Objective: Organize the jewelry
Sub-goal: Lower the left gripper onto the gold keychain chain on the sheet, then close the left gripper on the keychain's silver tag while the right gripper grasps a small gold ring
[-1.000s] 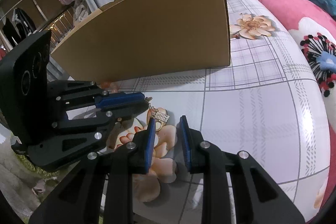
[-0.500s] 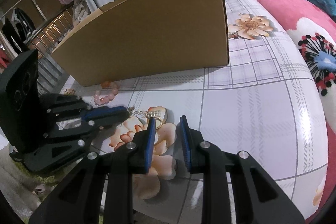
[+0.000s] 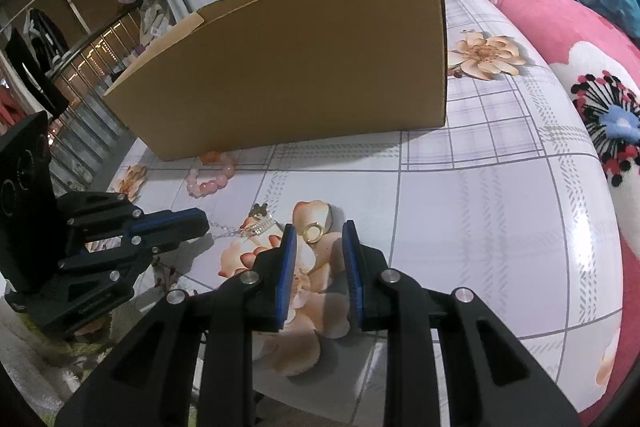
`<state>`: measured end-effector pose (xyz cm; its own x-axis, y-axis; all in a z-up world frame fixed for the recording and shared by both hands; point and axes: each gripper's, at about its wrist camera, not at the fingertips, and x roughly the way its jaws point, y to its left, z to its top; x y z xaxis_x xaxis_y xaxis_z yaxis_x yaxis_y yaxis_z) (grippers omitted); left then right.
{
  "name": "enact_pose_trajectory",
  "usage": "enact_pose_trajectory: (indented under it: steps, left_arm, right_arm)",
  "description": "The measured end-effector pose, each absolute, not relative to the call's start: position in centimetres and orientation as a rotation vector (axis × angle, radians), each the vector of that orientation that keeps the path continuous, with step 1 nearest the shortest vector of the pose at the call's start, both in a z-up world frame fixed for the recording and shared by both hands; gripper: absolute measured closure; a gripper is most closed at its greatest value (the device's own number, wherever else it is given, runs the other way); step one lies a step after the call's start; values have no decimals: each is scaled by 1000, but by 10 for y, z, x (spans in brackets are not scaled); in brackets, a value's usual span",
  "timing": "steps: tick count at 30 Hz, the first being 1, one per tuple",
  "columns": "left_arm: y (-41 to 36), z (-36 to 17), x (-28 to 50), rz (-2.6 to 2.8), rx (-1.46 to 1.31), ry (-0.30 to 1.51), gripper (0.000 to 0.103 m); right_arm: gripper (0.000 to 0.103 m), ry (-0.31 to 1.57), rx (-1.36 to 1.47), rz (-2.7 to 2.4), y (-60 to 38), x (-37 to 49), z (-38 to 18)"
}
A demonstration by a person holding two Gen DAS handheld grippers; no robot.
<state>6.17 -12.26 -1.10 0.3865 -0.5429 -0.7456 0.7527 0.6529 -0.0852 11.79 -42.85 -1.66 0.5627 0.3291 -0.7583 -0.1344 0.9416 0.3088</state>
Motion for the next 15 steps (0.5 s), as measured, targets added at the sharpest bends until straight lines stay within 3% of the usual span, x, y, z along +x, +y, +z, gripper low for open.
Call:
enact_pose_trajectory:
  steps: [11,13,15]
  left_arm:
    - [-88,-19,53,-737,359,878,103]
    - [-85,-18,53,-742,344,880,98]
    - [-85,-15,52,-751,330,864,82]
  right_arm:
    - [79,949,210,289,-423,118,-18]
    - [79,946,208,292,-422,118,-17]
    - [79,944,208,294,-421,118,-16]
